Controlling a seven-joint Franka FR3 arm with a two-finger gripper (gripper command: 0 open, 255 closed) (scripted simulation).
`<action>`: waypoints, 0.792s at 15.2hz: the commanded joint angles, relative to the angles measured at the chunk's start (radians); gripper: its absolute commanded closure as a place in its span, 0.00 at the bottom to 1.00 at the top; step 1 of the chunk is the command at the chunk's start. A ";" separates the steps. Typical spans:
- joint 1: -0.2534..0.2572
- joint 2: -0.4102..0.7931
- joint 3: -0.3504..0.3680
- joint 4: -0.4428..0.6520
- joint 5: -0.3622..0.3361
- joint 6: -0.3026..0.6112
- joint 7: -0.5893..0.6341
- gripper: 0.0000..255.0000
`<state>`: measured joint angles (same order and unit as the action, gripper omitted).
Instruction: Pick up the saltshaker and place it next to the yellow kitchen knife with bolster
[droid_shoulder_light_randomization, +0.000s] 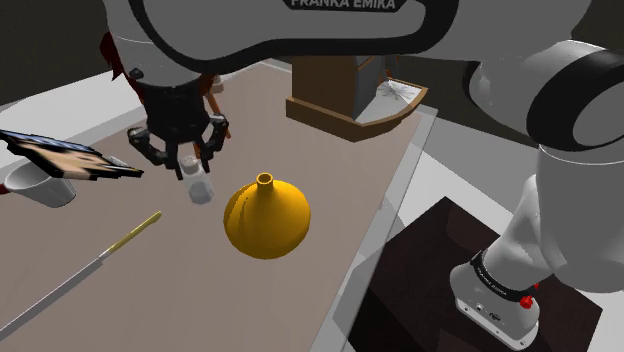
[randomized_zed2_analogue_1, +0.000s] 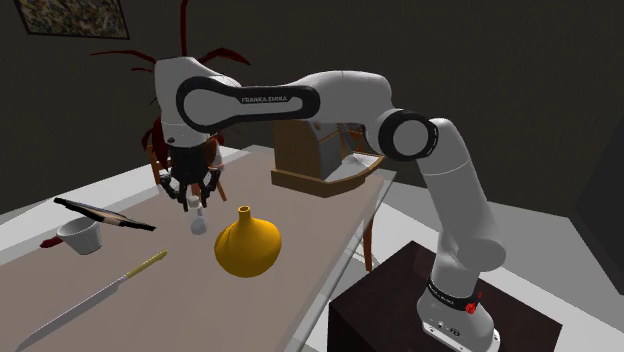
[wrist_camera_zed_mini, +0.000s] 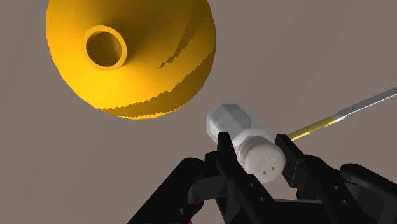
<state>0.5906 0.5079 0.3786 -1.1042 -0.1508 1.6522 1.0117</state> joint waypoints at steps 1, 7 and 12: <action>0.030 0.039 0.000 0.040 -0.014 -0.002 0.025 1.00; 0.012 0.016 0.001 -0.078 -0.008 0.093 0.026 1.00; 0.002 0.010 0.000 -0.157 -0.007 0.165 0.028 1.00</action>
<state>0.5945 0.5188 0.3788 -1.2449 -0.1583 1.8011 1.0395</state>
